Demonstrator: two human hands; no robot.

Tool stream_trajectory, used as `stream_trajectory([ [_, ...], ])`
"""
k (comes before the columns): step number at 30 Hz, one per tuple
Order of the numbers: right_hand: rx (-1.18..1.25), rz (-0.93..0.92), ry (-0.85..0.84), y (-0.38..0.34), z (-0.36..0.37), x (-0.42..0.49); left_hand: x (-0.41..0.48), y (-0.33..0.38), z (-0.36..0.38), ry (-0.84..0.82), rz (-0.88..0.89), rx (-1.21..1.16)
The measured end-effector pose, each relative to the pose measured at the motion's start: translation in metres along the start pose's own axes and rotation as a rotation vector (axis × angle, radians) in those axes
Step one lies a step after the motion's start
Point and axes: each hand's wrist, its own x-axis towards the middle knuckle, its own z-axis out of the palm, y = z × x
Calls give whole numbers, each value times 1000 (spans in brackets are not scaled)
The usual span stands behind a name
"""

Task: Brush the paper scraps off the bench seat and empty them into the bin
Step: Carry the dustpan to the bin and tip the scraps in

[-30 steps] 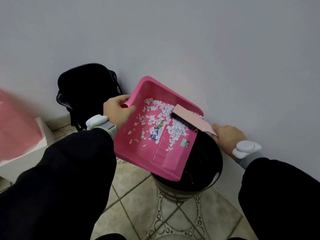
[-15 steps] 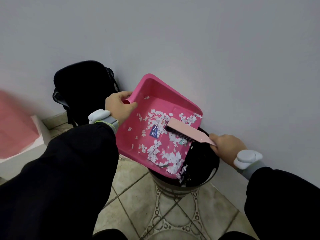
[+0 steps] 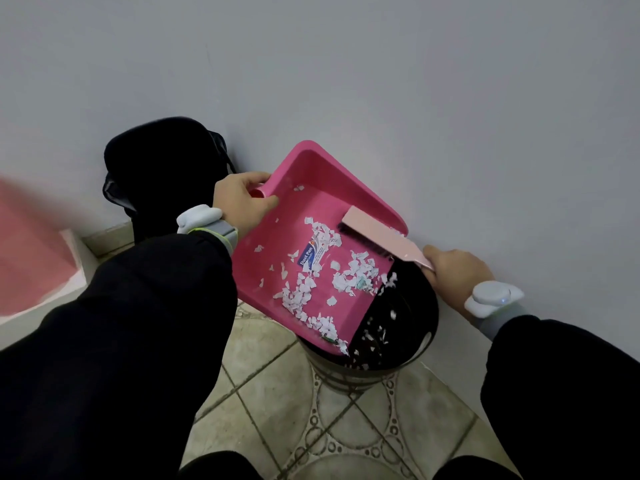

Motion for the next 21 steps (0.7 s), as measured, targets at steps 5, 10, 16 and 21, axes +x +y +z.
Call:
stream_trajectory([
  [5, -5, 4, 6, -19, -6, 15, 2, 1, 4, -19, 29, 6],
  [10, -11, -2, 11, -41, -10, 33, 2, 4, 9, -57, 64, -6],
  [16, -34, -130, -96, -64, 0, 33, 3, 8, 16, -80, 83, -5],
  [21, -27, -191, -176, -55, 7, 16, 3, 9, 14, -81, 86, 24],
])
